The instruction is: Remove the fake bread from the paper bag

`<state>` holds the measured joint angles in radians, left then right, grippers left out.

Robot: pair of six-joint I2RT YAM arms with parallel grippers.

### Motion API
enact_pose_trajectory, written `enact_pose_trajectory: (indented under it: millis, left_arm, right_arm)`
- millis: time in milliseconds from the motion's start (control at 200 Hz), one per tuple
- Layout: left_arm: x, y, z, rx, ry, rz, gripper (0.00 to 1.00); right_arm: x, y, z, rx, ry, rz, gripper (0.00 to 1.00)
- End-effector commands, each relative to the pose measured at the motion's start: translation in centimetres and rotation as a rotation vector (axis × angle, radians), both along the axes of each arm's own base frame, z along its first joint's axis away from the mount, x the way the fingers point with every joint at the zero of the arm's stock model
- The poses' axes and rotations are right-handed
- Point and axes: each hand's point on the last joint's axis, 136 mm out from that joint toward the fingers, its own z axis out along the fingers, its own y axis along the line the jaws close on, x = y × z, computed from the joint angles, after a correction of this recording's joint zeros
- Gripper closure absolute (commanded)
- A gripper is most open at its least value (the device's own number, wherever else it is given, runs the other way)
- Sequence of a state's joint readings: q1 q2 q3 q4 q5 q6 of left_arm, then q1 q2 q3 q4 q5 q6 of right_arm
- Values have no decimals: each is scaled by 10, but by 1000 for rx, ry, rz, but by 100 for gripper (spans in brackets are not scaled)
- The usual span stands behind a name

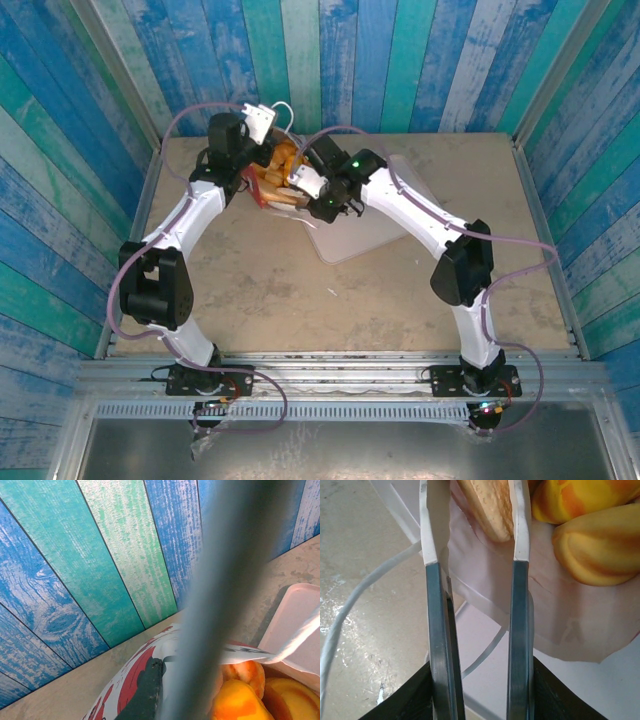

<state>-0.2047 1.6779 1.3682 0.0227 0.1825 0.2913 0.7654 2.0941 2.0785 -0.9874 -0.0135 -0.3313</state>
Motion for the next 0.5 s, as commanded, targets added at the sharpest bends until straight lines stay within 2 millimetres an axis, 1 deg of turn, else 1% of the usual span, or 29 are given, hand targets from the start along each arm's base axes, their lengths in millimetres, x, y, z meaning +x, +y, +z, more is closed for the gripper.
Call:
enact_pose_trajectory:
  millis: [0,85,245,406,496]
  left_arm:
    - [-6,-4,52,-33,-124,-32,100]
    - [-6,-4,51,-33,-121,-32,100]
    - [-4,-4,52,-36,-116,-25,100]
    - [-1,3,52,-56,-118,24,100]
    - [2,8,53,-68,-120,57,100]
  right_arm:
    - [6,3,3,-12,-27,-9,56]
    - [8,4,3,-10,-29,-14,58]
    - [8,5,12,10,-39,-30,65]
    - [7,2,35,53,-65,-66,72]
    - [6,-1,48,81,-78,-94,74]
